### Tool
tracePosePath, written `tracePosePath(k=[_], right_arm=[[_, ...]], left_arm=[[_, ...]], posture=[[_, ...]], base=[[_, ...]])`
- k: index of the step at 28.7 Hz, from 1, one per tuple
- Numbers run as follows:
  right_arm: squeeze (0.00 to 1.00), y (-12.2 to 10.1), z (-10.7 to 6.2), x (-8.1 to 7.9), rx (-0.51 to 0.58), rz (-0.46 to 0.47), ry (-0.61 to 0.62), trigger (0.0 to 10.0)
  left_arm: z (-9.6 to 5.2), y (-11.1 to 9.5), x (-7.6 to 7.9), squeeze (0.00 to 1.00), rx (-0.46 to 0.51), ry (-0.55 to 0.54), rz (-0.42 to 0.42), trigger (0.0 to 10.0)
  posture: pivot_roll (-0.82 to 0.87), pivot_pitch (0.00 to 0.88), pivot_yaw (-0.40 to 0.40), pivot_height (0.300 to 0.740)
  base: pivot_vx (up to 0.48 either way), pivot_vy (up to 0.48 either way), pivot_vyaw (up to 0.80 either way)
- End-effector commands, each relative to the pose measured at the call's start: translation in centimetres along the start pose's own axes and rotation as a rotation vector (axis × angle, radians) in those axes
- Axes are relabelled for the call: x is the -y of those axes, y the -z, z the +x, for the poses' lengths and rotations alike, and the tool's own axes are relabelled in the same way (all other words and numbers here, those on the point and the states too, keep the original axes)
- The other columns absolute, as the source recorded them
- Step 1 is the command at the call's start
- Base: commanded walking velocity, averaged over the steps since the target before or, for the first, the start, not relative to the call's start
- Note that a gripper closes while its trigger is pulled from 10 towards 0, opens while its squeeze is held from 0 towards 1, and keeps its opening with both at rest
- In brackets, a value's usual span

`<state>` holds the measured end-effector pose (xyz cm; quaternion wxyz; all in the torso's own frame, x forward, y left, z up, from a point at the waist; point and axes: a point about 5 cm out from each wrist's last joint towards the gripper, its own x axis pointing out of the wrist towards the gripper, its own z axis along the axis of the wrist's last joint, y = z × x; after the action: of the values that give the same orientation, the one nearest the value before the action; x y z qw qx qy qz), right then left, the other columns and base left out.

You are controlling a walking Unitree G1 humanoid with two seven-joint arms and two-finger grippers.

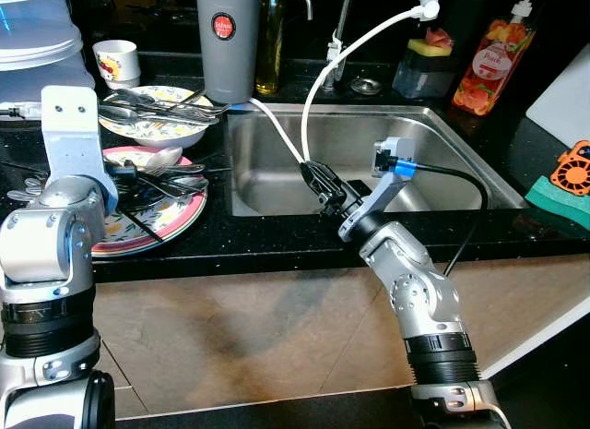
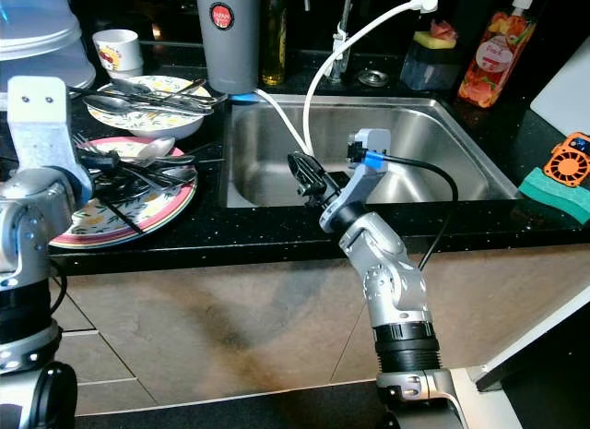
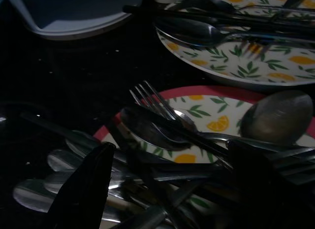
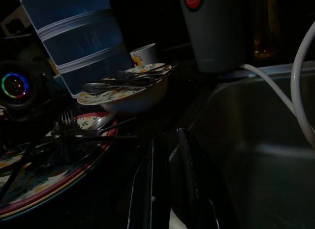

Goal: Kitchen organization

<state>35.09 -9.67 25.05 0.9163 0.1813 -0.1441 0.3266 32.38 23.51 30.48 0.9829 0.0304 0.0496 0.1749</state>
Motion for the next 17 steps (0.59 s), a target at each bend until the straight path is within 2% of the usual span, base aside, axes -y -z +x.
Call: tracePosePath(k=[1, 6, 15, 17], right_arm=[[0.00, 0.0, -0.1, 0.2, -0.007, 0.016, -0.003, 10.0], [0.00, 0.0, -0.1, 0.2, -0.012, 0.008, -0.011, 10.0], [0.00, 0.1, -0.2, 0.1, -0.020, -0.002, -0.028, 10.0], [0.00, 0.1, -0.2, 0.1, -0.020, -0.002, -0.028, 10.0]], left_arm=[[-0.1, -0.4, -0.4, 0.00, 0.013, -0.018, 0.009, 10.0], [-0.3, -0.2, -0.4, 0.00, -0.012, -0.015, 0.014, 10.0], [-0.2, 2.5, 0.5, 0.00, -0.156, 0.056, 0.008, 10.0], [-0.2, 2.5, 0.5, 0.00, -0.158, 0.057, 0.010, 10.0]], posture=[[0.04, 0.123, -0.051, 0.740], [0.04, 0.120, -0.049, 0.740], [0.04, 0.113, -0.049, 0.740], [0.04, 0.113, -0.049, 0.740]], base=[[0.000, 0.000, 0.00], [0.000, 0.000, 0.00], [0.000, 0.000, 0.00], [0.000, 0.000, 0.00]])
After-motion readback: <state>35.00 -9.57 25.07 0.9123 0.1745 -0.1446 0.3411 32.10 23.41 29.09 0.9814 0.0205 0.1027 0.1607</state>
